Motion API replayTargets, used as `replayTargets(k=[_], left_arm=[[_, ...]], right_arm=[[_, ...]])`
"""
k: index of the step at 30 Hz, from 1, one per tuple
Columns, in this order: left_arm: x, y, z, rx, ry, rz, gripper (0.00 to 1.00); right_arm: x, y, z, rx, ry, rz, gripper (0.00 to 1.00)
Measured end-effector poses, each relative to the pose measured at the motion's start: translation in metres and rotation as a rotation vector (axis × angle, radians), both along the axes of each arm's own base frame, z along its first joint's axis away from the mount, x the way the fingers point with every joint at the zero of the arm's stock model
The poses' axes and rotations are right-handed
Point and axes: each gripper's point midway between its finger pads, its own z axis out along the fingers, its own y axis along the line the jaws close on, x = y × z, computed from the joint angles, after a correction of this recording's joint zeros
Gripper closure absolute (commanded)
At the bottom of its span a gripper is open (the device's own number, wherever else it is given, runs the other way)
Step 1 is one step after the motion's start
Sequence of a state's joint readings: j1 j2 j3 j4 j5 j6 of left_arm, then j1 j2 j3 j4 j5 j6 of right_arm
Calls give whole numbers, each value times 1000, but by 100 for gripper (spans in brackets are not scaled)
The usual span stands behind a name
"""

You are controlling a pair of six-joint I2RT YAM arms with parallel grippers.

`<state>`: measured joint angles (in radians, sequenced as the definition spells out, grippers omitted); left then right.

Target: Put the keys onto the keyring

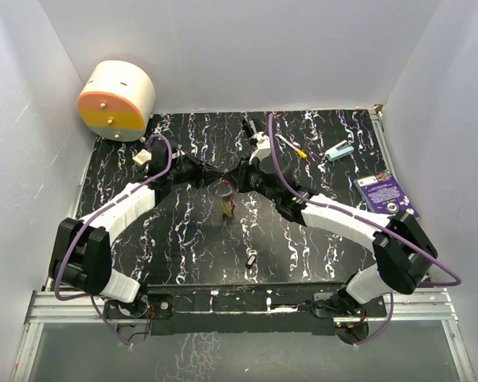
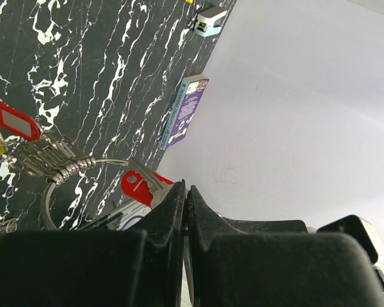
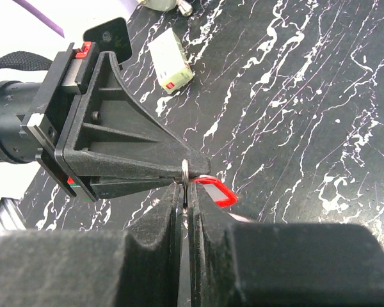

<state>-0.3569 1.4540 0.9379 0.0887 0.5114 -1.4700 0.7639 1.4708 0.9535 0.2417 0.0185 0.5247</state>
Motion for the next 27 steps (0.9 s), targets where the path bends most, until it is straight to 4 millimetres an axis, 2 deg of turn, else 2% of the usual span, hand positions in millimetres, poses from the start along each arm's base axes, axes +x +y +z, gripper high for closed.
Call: replayTargets(k=[20, 27], left_arm=[[2, 1, 0, -11, 45, 36, 100], [4, 4, -3, -3, 59, 57, 100]], right_arm=[[1, 4, -3, 8, -9, -6, 92], [-4, 3, -12, 20, -1, -16, 92]])
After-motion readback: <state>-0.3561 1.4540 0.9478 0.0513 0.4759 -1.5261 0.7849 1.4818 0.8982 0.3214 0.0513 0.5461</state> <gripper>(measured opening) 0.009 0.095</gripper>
